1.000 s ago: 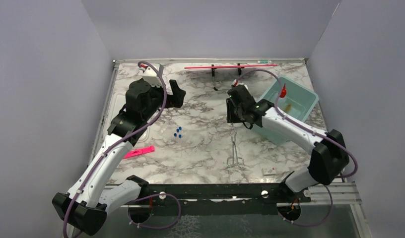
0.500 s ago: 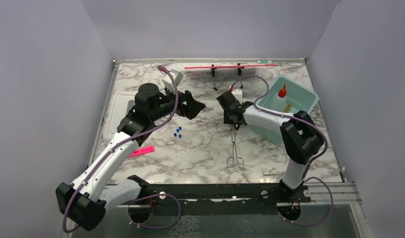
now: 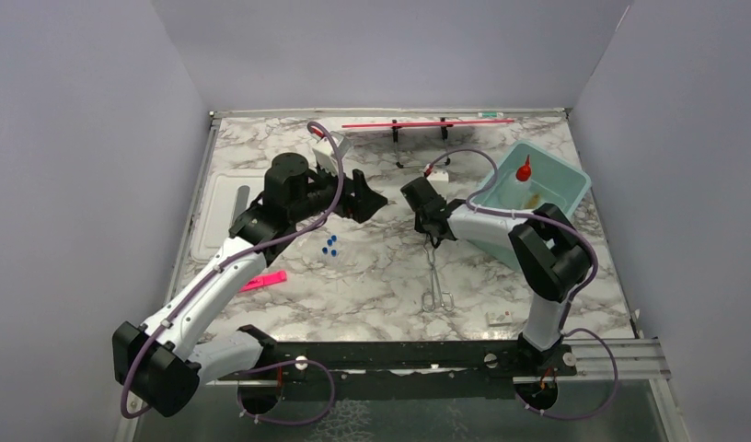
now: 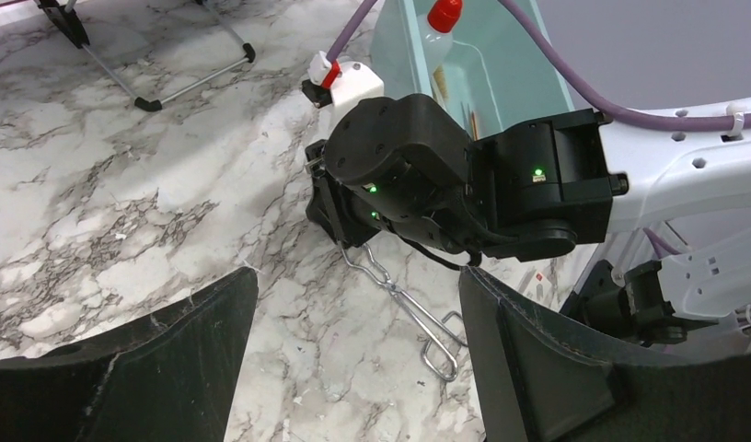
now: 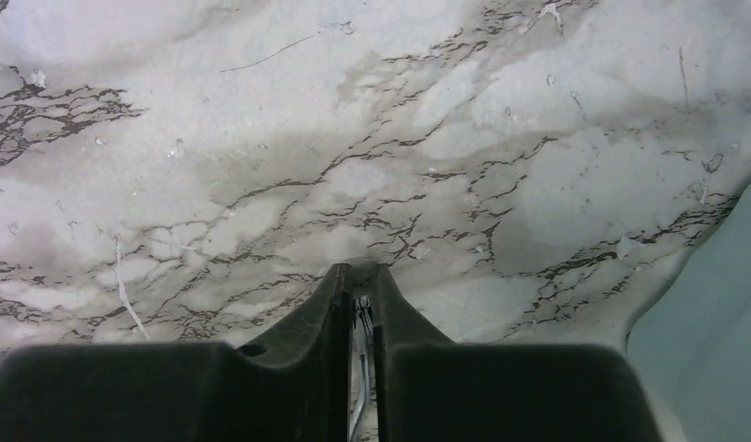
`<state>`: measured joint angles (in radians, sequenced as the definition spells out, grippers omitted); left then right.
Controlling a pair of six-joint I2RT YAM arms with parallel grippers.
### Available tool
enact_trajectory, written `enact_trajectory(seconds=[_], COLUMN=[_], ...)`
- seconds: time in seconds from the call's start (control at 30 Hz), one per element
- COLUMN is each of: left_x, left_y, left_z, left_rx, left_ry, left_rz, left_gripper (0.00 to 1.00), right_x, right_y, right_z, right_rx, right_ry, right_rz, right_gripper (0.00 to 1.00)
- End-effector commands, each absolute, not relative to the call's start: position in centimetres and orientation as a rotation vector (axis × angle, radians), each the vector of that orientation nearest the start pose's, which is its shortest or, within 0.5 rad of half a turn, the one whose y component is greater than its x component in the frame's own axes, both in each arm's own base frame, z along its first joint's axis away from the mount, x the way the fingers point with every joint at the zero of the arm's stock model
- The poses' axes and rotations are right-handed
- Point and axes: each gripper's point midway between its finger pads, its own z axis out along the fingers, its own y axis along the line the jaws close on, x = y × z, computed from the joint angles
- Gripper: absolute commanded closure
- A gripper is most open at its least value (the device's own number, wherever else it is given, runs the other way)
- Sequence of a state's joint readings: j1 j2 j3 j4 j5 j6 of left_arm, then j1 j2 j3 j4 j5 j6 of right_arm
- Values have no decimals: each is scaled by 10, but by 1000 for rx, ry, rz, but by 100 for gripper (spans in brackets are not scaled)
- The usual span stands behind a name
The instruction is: Organize the chemistry lab equipment
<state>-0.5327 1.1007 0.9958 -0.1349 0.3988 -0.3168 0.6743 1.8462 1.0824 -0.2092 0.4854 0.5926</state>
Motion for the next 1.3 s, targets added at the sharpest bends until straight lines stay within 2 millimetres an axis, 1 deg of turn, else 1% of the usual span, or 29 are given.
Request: enact_trajectory(seconds=[0.0, 0.1, 0.13, 0.23, 0.4, 0.5, 0.6, 0.7, 0.8, 0.87, 0.93, 1.0, 1.07, 1.13, 1.2, 1.27], left_x=[283, 286, 286, 286, 285, 284, 281, 279, 281, 284, 285, 287, 290, 293, 293, 292], left_y=[-252, -249, -249, -253, -265, -275, -289, -306, -322, -332, -345, -357, -366, -374, -383, -391], left_z=[297, 293, 291, 284, 269, 264, 259, 246, 228, 221, 220, 213, 202, 191, 186, 179], left_rx=[449, 432, 429, 416, 430, 454, 468, 455, 470, 493, 525, 543, 550, 549, 568, 587], left_ry=[1809, 1824, 1830, 1854, 1899, 1907, 1911, 1932, 1979, 1998, 1989, 1983, 1986, 2002, 1998, 2008], left_rz=[-916, -893, -893, -911, -941, -960, -1024, -1112, -1163, -1190, -1238, -1261, -1262, -1262, -1292, -1297], left_gripper=[18, 18, 18, 18, 17, 18, 19, 20, 21, 21, 21, 22, 22, 25, 27, 33], right_x=[354, 355, 356, 356, 353, 351, 348, 346, 344, 343, 341, 341, 340, 340, 338, 336], right_y=[196, 194, 195, 197, 206, 208, 210, 211, 212, 213, 213, 213, 214, 216, 217, 219], right_z=[11, 27, 32, 52, 88, 113, 138, 165, 183, 193, 198, 203, 205, 205, 204, 205], right_rx=[132, 135, 133, 138, 157, 176, 200, 217, 237, 249, 272, 297, 319, 333, 351, 368], right_ry=[2397, 2374, 2367, 2347, 2311, 2275, 2235, 2186, 2149, 2136, 2133, 2129, 2128, 2130, 2134, 2135], right_rz=[-118, -111, -106, -65, 53, 127, 188, 254, 305, 332, 348, 363, 378, 394, 415, 440], right_gripper=[90, 98, 99, 99, 99, 99, 99, 100, 99, 100, 99, 100, 99, 99, 100, 99])
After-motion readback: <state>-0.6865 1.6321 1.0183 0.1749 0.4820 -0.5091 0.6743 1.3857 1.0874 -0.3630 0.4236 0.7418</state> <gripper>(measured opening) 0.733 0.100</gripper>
